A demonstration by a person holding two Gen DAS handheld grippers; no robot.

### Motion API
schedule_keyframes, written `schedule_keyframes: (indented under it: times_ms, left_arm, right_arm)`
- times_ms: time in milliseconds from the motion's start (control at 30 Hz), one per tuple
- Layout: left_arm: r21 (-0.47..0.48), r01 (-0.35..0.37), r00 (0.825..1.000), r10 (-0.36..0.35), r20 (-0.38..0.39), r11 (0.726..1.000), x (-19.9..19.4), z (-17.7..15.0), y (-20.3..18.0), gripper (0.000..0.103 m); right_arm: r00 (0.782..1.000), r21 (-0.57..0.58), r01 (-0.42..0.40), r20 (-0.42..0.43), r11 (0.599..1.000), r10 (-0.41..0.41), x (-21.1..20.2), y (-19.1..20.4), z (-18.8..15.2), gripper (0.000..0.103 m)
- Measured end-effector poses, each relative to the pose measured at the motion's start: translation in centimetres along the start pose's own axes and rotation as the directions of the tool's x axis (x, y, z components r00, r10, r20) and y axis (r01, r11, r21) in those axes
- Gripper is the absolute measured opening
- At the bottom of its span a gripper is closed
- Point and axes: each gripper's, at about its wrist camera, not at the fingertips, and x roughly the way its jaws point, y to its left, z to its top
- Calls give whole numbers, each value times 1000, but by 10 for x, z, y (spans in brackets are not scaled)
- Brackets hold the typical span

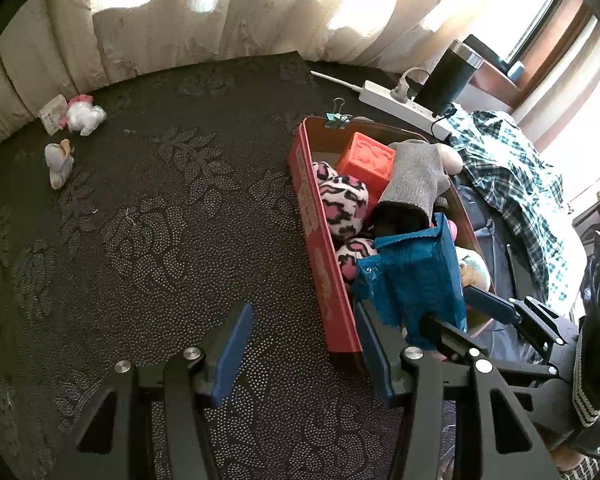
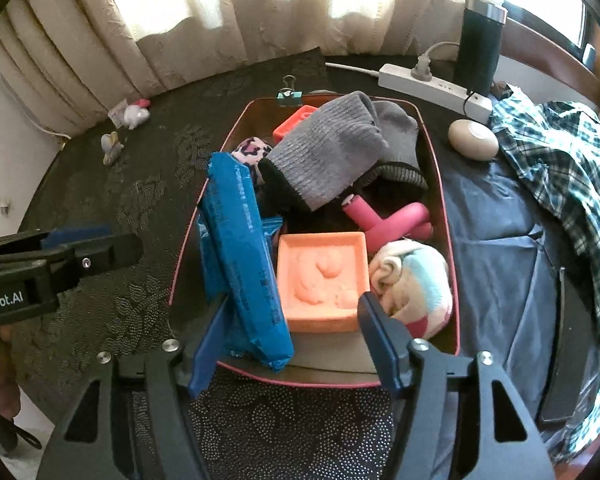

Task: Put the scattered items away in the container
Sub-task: 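Open both grippers to release the blue packets into the box, then withdraw both grippers from the box toward the white bag and grey sock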

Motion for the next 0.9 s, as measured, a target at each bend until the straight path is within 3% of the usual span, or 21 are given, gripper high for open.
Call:
schedule_keyframes:
  times_ms: [200,533,900]
  left_arm:
    - [3,2,1000,-2,3,1000,-1,1,0,55]
    - [8,4,1000,-4,2,1000,-1,3,-1,55]
    - [-46,-34,999,35,28,998,-16,7,32,55]
  right_arm:
    - [998,49,-59,17,997,59,-11,-8,-1,68]
    - [997,85,-52,53,995,47,-22,-14,3,68]
    - [992,42,-99,86,994,95,-24,17,21,68]
